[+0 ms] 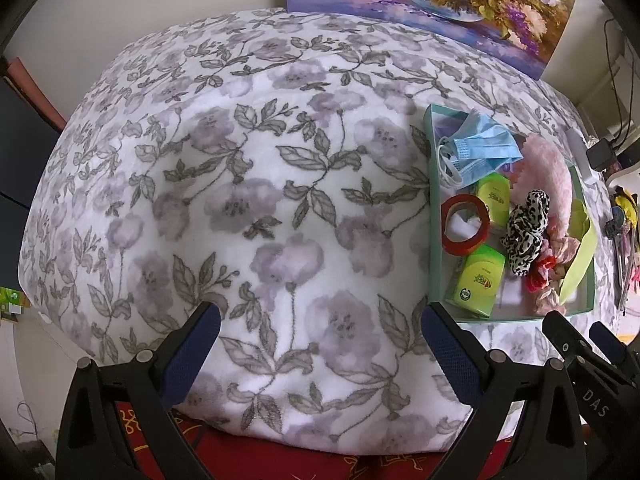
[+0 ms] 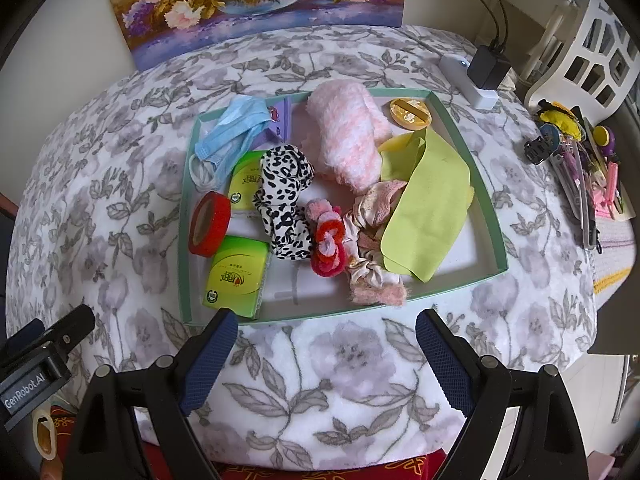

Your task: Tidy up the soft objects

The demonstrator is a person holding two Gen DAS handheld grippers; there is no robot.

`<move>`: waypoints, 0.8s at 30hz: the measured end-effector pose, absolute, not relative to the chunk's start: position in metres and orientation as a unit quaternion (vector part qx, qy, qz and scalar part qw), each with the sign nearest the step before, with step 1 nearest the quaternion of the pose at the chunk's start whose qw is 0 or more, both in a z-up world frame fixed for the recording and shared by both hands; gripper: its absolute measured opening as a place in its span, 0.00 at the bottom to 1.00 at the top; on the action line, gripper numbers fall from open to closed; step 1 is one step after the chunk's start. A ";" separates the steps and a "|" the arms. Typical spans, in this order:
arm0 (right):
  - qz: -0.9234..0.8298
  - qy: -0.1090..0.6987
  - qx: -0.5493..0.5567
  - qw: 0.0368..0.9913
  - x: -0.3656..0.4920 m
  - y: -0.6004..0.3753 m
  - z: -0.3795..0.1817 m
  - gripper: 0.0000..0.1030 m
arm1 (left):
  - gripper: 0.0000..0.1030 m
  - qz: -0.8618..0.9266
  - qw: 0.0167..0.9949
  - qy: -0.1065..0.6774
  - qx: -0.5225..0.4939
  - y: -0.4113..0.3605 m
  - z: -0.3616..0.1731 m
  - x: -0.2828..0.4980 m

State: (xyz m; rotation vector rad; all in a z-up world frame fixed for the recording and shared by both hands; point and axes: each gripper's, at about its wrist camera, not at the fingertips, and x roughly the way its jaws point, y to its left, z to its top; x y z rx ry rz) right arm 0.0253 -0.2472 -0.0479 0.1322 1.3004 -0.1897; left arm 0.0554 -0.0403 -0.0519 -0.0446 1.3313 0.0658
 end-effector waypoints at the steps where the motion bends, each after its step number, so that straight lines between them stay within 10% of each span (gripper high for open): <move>1: -0.088 0.604 0.062 0.790 0.026 -0.248 -0.048 0.90 | 0.97 0.031 0.785 0.618 -0.021 -0.040 -0.052 0.056; 24: -0.088 0.607 0.059 0.788 0.027 -0.247 -0.051 0.90 | 0.97 0.035 0.785 0.618 -0.019 -0.040 -0.053 0.056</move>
